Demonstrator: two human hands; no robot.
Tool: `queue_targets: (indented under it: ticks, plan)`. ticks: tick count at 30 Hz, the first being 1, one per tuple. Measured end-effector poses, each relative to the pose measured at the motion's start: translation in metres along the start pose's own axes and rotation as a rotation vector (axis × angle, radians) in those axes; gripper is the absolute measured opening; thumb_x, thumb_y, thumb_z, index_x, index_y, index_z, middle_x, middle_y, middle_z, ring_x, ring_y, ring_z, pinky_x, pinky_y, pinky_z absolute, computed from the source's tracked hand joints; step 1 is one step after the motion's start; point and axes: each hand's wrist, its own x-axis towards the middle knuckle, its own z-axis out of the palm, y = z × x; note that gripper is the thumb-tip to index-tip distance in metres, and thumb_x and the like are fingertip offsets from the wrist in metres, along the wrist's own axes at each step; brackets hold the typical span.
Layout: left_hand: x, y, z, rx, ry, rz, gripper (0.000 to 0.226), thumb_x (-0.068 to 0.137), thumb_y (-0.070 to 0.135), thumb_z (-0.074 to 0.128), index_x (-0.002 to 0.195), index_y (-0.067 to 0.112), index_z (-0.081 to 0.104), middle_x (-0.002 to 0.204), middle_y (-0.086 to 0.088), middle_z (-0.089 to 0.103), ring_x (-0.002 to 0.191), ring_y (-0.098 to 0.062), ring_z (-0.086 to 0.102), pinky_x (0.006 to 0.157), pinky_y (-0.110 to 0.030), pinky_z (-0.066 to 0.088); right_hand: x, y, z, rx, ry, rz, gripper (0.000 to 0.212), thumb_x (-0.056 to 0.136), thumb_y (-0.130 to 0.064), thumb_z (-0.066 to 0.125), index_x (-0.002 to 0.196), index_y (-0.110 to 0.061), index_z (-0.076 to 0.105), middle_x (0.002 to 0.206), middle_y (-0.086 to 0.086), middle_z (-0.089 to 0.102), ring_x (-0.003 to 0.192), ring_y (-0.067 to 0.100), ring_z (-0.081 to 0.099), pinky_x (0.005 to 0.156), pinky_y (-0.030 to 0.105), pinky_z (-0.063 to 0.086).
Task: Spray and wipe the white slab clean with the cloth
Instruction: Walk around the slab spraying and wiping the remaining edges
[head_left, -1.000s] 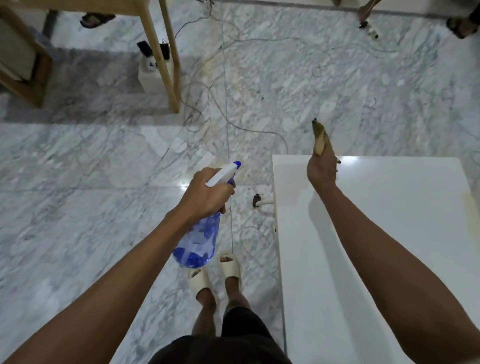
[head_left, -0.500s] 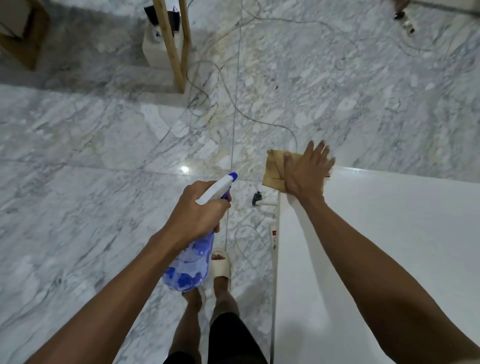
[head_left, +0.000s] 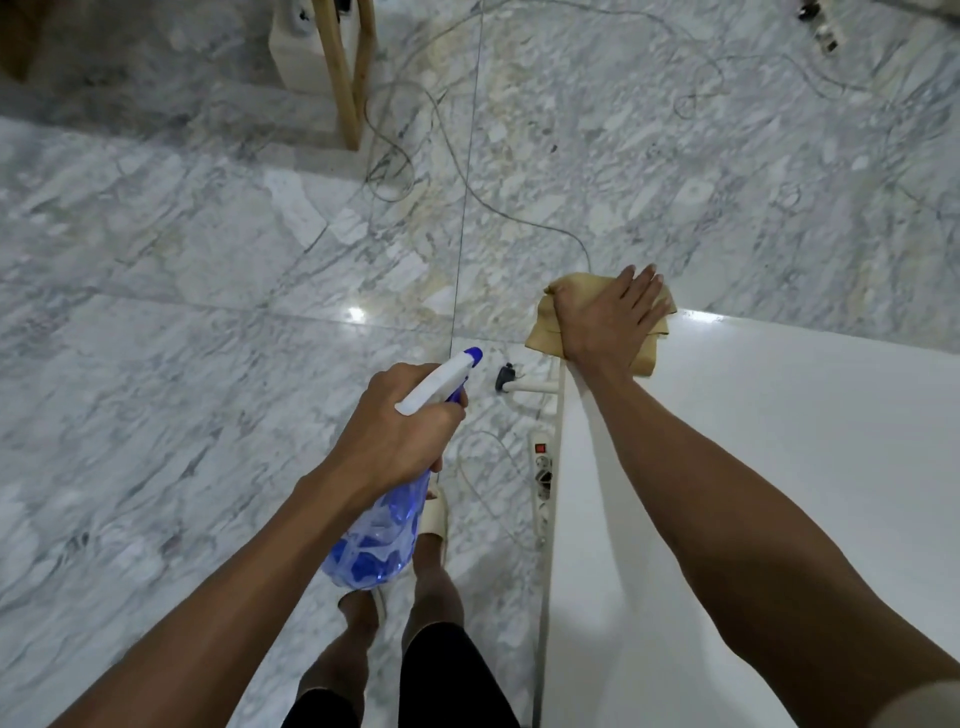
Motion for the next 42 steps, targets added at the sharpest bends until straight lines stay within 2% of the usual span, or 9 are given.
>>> queue_targets:
  ticks: [9,20,27,31,35,39,42]
  plan:
    - [-0.024,-0.028,0.001,-0.046,-0.064,0.004,0.014,0.084,-0.002,0.054,0.083,0.000,0.067,0.080,-0.033,0.065,0.044,-0.023,0.057,0.046,-0.029,0.048,-0.009,0.006,0.004,0.032,-0.006,-0.031,0.112,0.080,-0.073,0.051,0.155,0.002,0.013,0.164,0.020,0.010,0.153,0.032,0.002,0.124,0.050,-0.002]
    - [-0.053,-0.072,-0.018,-0.047,-0.027,-0.012,0.014,0.084,-0.003,0.055,0.084,0.001,0.069,0.085,-0.030,0.070,0.049,-0.025,0.059,0.046,-0.029,0.051,-0.034,0.023,0.004,0.022,-0.024,-0.130,0.105,0.087,-0.067,0.045,0.155,0.004,0.008,0.164,0.022,0.007,0.153,0.033,-0.001,0.124,0.049,-0.001]
    - [-0.067,-0.079,-0.018,-0.083,-0.032,-0.008,0.014,0.085,-0.001,0.055,0.085,-0.001,0.069,0.087,-0.032,0.070,0.049,-0.028,0.058,0.048,-0.032,0.051,-0.052,0.027,-0.001,0.036,-0.044,-0.140,0.102,0.090,-0.060,0.052,0.155,0.005,0.008,0.164,0.022,0.005,0.153,0.033,-0.002,0.124,0.047,-0.003]
    - [-0.077,-0.082,-0.016,-0.101,-0.038,-0.001,0.014,0.086,-0.002,0.055,0.083,0.001,0.069,0.085,-0.030,0.070,0.048,-0.024,0.057,0.044,-0.027,0.049,-0.066,0.035,0.000,0.020,-0.056,-0.136,0.101,0.090,-0.059,0.052,0.155,0.005,0.009,0.164,0.022,0.006,0.154,0.032,-0.002,0.124,0.047,-0.003]
    - [-0.085,-0.084,-0.011,-0.091,-0.042,0.006,0.016,0.086,-0.002,0.055,0.082,0.002,0.069,0.072,-0.022,0.066,0.041,-0.014,0.054,0.043,-0.021,0.046,-0.079,0.040,0.000,0.008,-0.064,-0.140,0.100,0.091,-0.058,0.052,0.154,0.005,0.009,0.164,0.023,0.005,0.153,0.033,-0.002,0.124,0.047,-0.002]
    - [-0.093,-0.088,-0.005,-0.099,-0.061,0.027,0.015,0.086,-0.003,0.053,0.084,-0.002,0.068,0.088,-0.029,0.071,0.042,-0.015,0.054,0.043,-0.021,0.045,-0.091,0.045,0.001,-0.023,-0.074,-0.130,0.101,0.091,-0.060,0.051,0.154,0.007,0.007,0.163,0.025,0.005,0.153,0.035,-0.002,0.124,0.048,-0.001]
    - [-0.100,-0.094,-0.001,-0.097,-0.068,0.049,0.016,0.088,0.000,0.053,0.086,-0.003,0.068,0.089,-0.032,0.070,0.043,-0.018,0.055,0.042,-0.023,0.046,-0.110,0.052,0.004,-0.033,-0.062,-0.116,0.104,0.090,-0.061,0.053,0.154,0.007,0.007,0.163,0.025,0.006,0.153,0.036,0.000,0.124,0.047,0.000]
